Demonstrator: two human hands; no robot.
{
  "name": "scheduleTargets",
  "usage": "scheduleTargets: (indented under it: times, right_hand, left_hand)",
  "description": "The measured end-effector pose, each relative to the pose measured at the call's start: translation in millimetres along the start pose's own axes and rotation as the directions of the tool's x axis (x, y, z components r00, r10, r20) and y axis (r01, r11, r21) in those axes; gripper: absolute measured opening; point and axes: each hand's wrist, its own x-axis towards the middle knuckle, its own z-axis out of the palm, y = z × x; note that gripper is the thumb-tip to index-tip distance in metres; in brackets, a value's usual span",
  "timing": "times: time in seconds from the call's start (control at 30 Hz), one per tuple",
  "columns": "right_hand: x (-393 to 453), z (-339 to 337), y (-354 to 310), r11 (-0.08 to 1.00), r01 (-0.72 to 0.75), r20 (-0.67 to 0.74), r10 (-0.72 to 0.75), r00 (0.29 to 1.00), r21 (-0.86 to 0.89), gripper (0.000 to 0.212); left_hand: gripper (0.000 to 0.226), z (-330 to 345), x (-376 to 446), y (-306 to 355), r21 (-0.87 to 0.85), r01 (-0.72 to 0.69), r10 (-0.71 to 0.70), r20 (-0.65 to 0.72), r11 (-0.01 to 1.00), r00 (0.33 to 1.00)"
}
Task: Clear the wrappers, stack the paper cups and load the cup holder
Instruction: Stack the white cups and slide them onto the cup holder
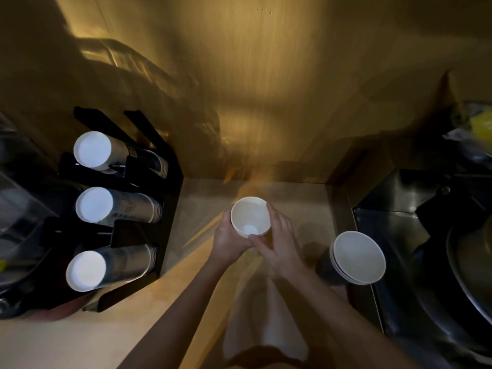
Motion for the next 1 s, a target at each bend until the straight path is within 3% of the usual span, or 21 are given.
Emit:
scheduleTargets:
  times: [0.13, 0.23, 0.3, 0.37, 0.47, 0.53, 0.6, 0.7, 0.8, 0.9, 1.0]
  right_hand:
    - [10, -2, -2, 0.992, -0.106, -0.052, 0.110, 0.993, 0.073, 0.055]
    - [27, -12, -6, 0.949, -0.216, -0.061, 0.236, 0.970, 0.231, 0.029]
    - [38, -19, -13, 0.915, -0.276, -0.067, 0.308, 0.949, 0.294, 0.036]
    - [48, -28, -27, 0.860, -0.371, 0.012, 0.392, 0.920, 0.352, 0.051]
    - [57, -39, -54, 0.652, -0.591, 0.329, 0.492, 0.806, 0.475, 0.064]
    - [57, -45, -69, 0.555, -0.693, 0.554, 0.431, 0.712, 0.459, 0.077]
    - [54, -50, -83, 0.558, -0.706, 0.682, 0.306, 0.664, 0.437, 0.082]
    - [47, -54, -104, 0.641, -0.619, 0.746, 0.108, 0.657, 0.453, 0.075]
    - [40, -48, -126, 0.696, -0.526, 0.744, -0.017, 0.668, 0.488, 0.067]
    - [33, -30, -144, 0.681, -0.438, 0.652, -0.077, 0.754, 0.587, 0.057]
    - [22, -12, -162, 0.704, -0.283, 0.506, -0.125, 0.853, 0.651, 0.048]
  left_hand:
    - [0.086, -3, 1, 4, 0.018, 0.008, -0.008, 0.013, 1.000, 1.000]
    - [0.090, -12, 6, 11, -0.008, 0.018, -0.018, 0.019, 1.000, 1.000]
    - [0.092, -25, 7, 20, -0.013, -0.019, 0.020, 0.021, 1.000, 1.000]
    - [0.093, -41, 6, 32, 0.010, -0.123, 0.123, 0.028, 0.992, 0.992]
    - [0.091, -67, -3, 55, 0.114, -0.297, 0.293, 0.046, 0.948, 0.955]
    - [0.089, -83, -14, 66, 0.232, -0.444, 0.437, 0.085, 0.865, 0.896]
    - [0.084, -98, -28, 70, 0.352, -0.590, 0.573, 0.163, 0.727, 0.803]
    - [0.067, -118, -48, 68, 0.529, -0.676, 0.681, 0.229, 0.513, 0.696]
    - [0.050, -138, -67, 63, 0.675, -0.645, 0.752, 0.201, 0.358, 0.628]
    - [0.037, -160, -94, 61, 0.678, -0.606, 0.755, 0.115, 0.415, 0.646]
    - [0.050, -179, -123, 54, 0.541, -0.555, 0.673, -0.027, 0.631, 0.739]
